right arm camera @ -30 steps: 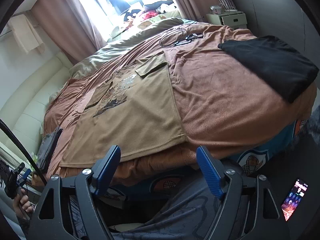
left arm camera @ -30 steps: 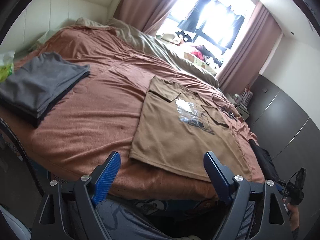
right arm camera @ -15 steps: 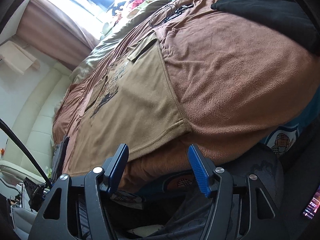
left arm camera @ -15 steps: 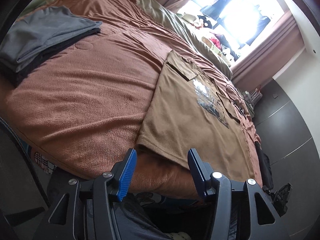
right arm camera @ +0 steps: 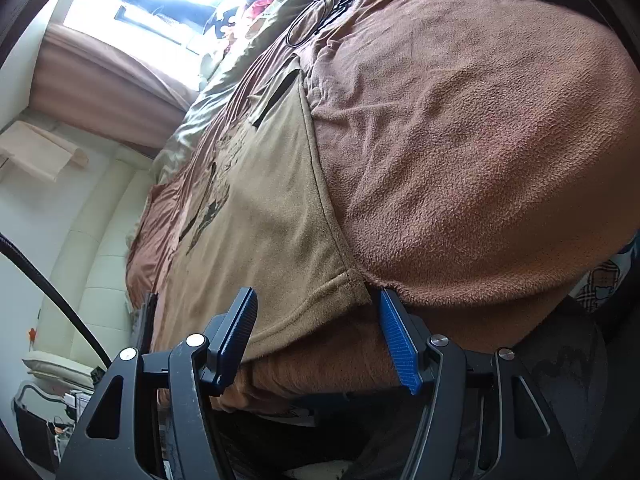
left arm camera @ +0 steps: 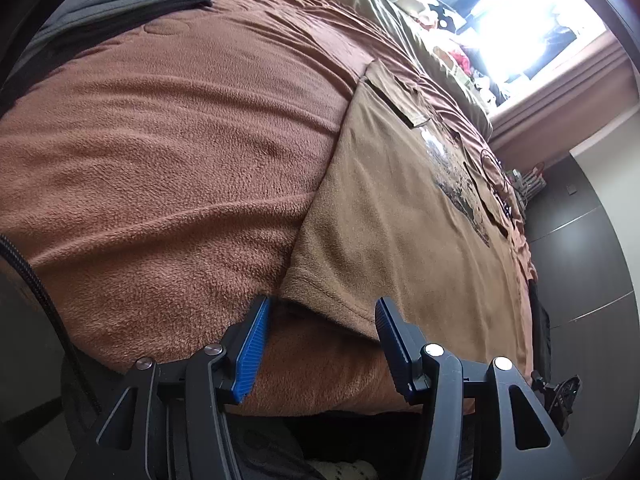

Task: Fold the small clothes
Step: 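Move both tools down to the shirt's hem, then close the right tool on the hem while the left tool closes beside it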

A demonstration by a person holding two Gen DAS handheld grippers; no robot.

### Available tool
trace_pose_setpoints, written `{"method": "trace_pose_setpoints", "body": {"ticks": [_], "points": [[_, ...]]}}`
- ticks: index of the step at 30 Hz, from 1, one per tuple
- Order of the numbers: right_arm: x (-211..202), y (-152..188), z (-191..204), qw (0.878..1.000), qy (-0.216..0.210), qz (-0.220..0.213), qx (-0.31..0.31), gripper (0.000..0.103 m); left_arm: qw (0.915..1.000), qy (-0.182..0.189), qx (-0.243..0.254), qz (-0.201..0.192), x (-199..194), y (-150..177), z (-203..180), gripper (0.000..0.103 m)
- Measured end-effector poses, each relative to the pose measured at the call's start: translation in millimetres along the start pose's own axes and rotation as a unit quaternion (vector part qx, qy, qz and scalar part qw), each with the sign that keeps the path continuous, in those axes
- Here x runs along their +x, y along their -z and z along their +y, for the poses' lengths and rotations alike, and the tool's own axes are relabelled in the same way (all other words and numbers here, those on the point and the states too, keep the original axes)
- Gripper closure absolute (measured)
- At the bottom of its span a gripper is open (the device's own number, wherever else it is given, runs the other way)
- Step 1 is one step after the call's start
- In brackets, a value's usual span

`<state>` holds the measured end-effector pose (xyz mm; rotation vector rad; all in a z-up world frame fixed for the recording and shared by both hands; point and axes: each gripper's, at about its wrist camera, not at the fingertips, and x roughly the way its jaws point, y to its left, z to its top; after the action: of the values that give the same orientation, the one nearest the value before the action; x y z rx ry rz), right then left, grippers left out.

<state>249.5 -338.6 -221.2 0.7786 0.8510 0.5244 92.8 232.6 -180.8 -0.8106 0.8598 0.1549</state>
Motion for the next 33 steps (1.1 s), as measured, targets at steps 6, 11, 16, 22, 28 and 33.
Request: {"method": "trace_pose_setpoints", "body": {"ticks": [6,11,16,22,28,33], "points": [[3,-6,-8,0.998,-0.063,-0.007,0.025,0.052,0.9999,0.015,-0.007,0.000,14,-10,-3,0.048],[8,-2,-5,0.998,-0.067,-0.003,0.011,0.060,0.9992,0.035,-0.021,-0.001,13,-11,-4,0.048],[23,-4,0,1.000,-0.020,0.008,0.000,0.060,0.9985,0.051,-0.019,0.009,12,-3,-5,0.051],[31,-15,14,1.000,-0.006,-0.002,0.015,0.063,0.9984,0.042,-0.038,-0.006,20,-14,-2,0.056],[16,-6,14,0.999,0.029,-0.015,0.027,0.101,0.9984,0.030,-0.046,-0.012,19,-18,2,0.072],[-2,3,19,0.998,0.031,-0.038,0.028,0.102,0.9976,0.042,-0.054,-0.008,15,-15,8,0.077]]}}
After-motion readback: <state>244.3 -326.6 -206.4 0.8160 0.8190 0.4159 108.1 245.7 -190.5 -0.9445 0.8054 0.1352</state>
